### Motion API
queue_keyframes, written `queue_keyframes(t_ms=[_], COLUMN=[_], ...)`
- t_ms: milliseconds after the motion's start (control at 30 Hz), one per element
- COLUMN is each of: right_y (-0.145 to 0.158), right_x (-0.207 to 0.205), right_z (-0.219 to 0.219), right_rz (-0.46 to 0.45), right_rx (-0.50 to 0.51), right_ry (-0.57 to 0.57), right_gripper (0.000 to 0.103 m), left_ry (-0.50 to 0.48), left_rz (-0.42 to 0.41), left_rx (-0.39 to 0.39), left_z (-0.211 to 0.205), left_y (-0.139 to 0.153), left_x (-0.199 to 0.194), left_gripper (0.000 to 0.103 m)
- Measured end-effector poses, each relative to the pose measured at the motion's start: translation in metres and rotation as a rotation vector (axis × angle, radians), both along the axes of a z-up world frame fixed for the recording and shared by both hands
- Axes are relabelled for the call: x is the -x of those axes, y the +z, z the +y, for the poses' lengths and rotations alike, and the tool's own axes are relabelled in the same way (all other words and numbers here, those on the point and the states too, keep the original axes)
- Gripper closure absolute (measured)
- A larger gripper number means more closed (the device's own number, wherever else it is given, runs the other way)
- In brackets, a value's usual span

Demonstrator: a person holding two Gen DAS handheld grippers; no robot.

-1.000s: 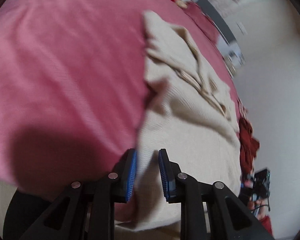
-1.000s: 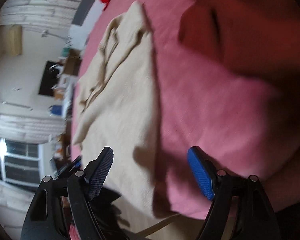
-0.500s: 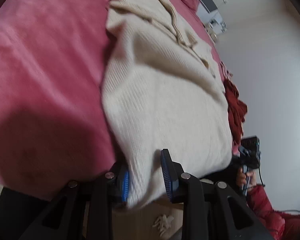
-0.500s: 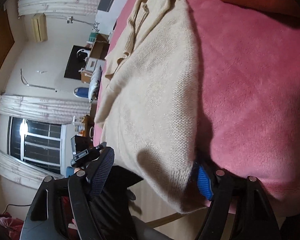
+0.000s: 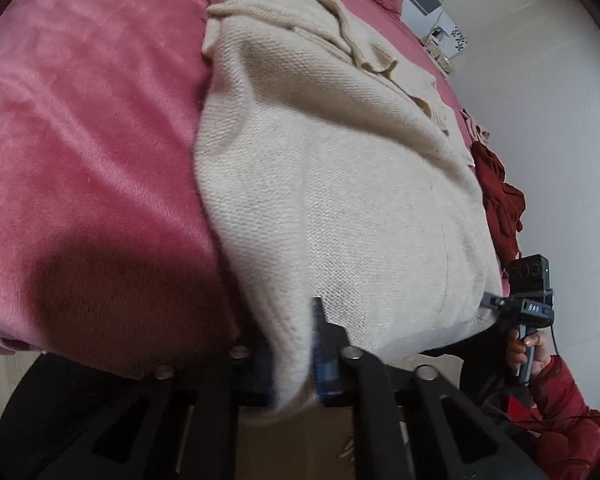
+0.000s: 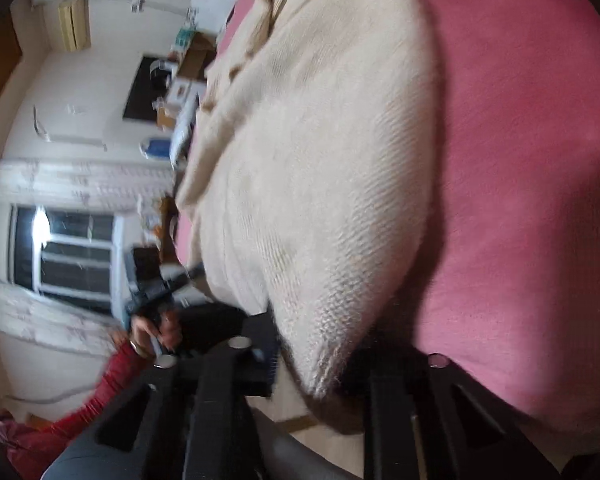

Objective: Fold clothes
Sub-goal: 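Grasp the folded edge of the beige sweater with both tools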

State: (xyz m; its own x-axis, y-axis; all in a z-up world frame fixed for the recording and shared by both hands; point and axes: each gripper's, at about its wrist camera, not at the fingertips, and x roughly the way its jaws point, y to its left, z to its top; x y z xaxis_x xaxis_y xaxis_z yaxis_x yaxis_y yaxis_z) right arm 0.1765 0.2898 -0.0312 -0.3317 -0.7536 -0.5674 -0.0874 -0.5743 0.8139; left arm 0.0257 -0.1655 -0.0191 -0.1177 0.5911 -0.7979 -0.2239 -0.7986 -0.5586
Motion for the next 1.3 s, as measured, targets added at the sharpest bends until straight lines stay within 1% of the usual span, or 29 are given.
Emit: queue_keyframes(t_ms=[67, 100, 233, 300, 433, 500, 533, 567, 633, 733, 767, 833, 900, 933, 967, 1033, 1133, 1167, 1233, 1267, 1300], right_y=[0.002, 0.004, 0.021, 0.031, 0.048, 0.05, 0.048, 0.045, 0.033, 0.014, 0.011, 0.008, 0.005, 0.002, 0.0, -0.005, -0.01, -0.011, -0.011, -0.009, -0.007], right_x=[0.003, 0.004, -0.002, -0.007, -0.018, -0.02, -0.02, -0.019, -0.013, 0.001, 0.007, 0.019, 0.029, 0.031, 0.033, 0.033, 0.031, 0.028, 0.023, 0.022, 0.021], right_z=[-0.01, -0.012, -0.013, -0.011, -0.002, 0.002, 0.002, 0.001, 0.0, -0.003, -0.004, -0.008, -0.014, -0.015, -0.017, -0.013, -0.01, -0.009, -0.009, -0.01, -0.013], right_rz=[0.002, 0.01, 0.064, 0.09, 0.184, 0.202, 0.195, 0.18, 0.115, 0.006, -0.014, -0.039, -0.065, -0.074, -0.088, -0.103, -0.096, -0.092, -0.077, -0.064, -0.04], right_rx=[-0.024, -0.022, 0.052, 0.099, 0.264, 0.307, 0.312, 0.304, 0.253, 0.148, 0.105, 0.015, -0.087, -0.114, -0.132, -0.131, -0.094, -0.083, -0.074, -0.077, -0.086], right_ry=[0.034, 0.039, 0.018, -0.001, -0.09, -0.128, -0.137, -0.141, -0.137, -0.12, -0.111, -0.064, -0.007, 0.01, 0.023, 0.021, -0.018, -0.035, -0.059, -0.063, -0.053], right_gripper=[0.092, 0.092, 0.092, 0.092, 0.092, 0.092, 0.092, 0.092, 0.092, 0.092, 0.089, 0.088, 0.084, 0.084, 0.081, 0.079, 0.075, 0.072, 0.065, 0.058, 0.048], left_ry=[-0.015, -0.028, -0.082, -0.061, 0.073, 0.114, 0.125, 0.135, 0.152, 0.159, 0.161, 0.17, 0.176, 0.171, 0.168, 0.162, 0.169, 0.177, 0.198, 0.212, 0.216], left_rz=[-0.03, -0.033, -0.02, 0.0, 0.025, 0.02, 0.008, -0.006, -0.049, -0.08, -0.089, -0.102, -0.115, -0.117, -0.12, -0.125, -0.135, -0.136, -0.133, -0.129, -0.134], left_rx=[-0.018, -0.046, -0.16, -0.237, -0.485, -0.538, -0.547, -0.541, -0.515, -0.449, -0.429, -0.358, -0.275, -0.23, -0.2, -0.14, -0.095, -0.091, -0.081, -0.075, -0.071], left_z=[0.0, 0.0, -0.001, -0.008, -0.03, -0.034, -0.033, -0.031, -0.028, -0.019, -0.016, -0.01, -0.007, -0.011, -0.008, -0.003, -0.006, -0.008, -0.012, -0.013, -0.013], left_y=[0.0, 0.004, 0.025, 0.036, 0.05, 0.048, 0.045, 0.041, 0.032, 0.026, 0.025, 0.018, 0.01, 0.007, 0.005, 0.001, -0.007, -0.007, -0.009, -0.01, -0.013], left_x=[0.002, 0.001, -0.012, -0.02, -0.034, -0.038, -0.039, -0.039, -0.035, -0.026, -0.022, -0.018, -0.015, -0.017, -0.016, -0.015, -0.017, -0.017, -0.017, -0.016, -0.014], left_gripper=[0.099, 0.099, 0.099, 0.099, 0.099, 0.099, 0.099, 0.099, 0.099, 0.099, 0.099, 0.099, 0.099, 0.099, 0.099, 0.098, 0.093, 0.093, 0.09, 0.09, 0.09])
